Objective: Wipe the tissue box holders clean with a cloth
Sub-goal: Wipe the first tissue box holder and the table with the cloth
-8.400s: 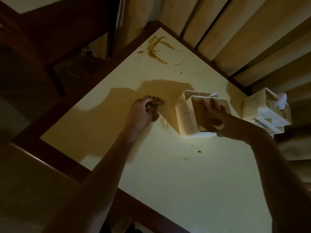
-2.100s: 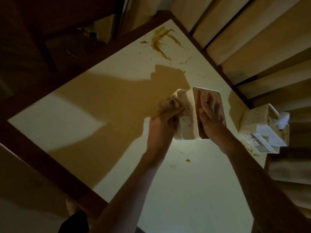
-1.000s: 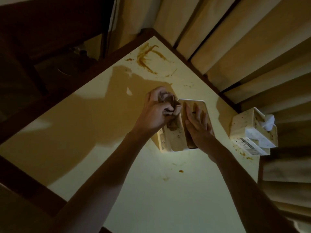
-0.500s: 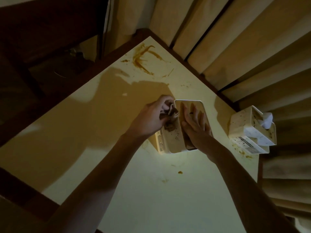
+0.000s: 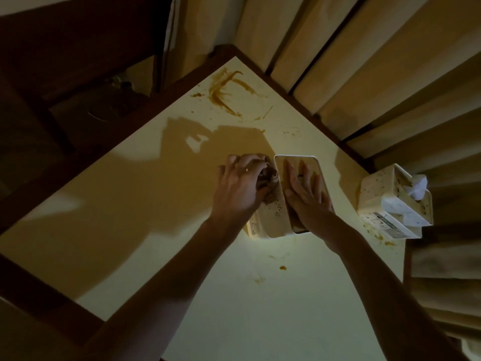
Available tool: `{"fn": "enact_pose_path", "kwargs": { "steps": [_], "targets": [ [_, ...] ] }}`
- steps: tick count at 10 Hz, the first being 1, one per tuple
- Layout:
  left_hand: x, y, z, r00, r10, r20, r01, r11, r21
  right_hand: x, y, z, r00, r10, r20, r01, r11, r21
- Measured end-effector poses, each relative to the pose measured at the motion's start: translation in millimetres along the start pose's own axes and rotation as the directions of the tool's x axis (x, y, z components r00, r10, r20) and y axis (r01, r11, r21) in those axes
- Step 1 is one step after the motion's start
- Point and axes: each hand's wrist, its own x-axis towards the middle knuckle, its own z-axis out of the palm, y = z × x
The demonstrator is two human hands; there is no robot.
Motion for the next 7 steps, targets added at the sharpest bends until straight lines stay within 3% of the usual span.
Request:
{"fn": "enact_pose_path", "kwargs": {
  "steps": [1,2,4,6,7],
  "targets": [
    [0,2,9,0.999,-0.025,-0.030,0.025,1.000,-0.003,-1,-1,-4,1.000,0.006,0.025,-0.008,0.999,0.047],
    [3,6,13,0.999,-0.021,0.045,0.024,0.998,-0.063,0,-1,-1,1.000,-0.009,0.004,0.009,1.000,0.012],
    [11,4,5,0.989,0.008,0.150,0.023,0.980,-0.199,14,11,3,0.993,0.102,0.061,-0.088,0.976,-0.201],
    [1,-4,-13,0.950,0.229,0.212,-0.138,0.918,-0.373,15,15,3,0.991,0.133,0.025,-0.123,0.963,-0.239],
    [14,-4,-12,0.975,0.142,0.170,-0.079,0.941,-0.330,14,13,-1,0.996,0.060,0.067,-0.048,0.984,-0.171]
  ]
}}
